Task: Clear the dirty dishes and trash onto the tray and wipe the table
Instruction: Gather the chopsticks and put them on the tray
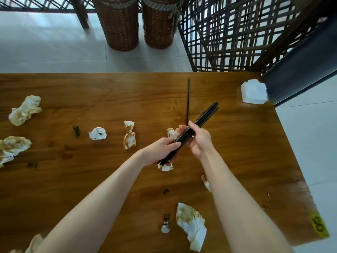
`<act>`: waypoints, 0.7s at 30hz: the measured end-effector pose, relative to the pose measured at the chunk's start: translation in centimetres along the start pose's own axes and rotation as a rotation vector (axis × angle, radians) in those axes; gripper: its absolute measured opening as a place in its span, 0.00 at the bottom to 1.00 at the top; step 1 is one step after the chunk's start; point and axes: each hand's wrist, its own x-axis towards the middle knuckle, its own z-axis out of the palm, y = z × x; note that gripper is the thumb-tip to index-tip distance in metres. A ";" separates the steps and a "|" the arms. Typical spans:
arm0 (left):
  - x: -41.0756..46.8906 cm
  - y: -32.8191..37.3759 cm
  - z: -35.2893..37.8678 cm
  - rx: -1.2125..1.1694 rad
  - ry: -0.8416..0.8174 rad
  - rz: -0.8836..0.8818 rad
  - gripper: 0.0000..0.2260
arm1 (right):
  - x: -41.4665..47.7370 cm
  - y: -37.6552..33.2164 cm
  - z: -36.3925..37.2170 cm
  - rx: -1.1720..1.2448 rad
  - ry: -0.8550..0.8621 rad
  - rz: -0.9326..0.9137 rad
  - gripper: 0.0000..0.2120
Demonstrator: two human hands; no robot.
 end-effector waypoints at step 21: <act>11.9 3.4 5.1 0.346 0.774 -0.127 0.08 | 7.7 -7.7 -9.1 -0.178 -0.048 0.050 0.10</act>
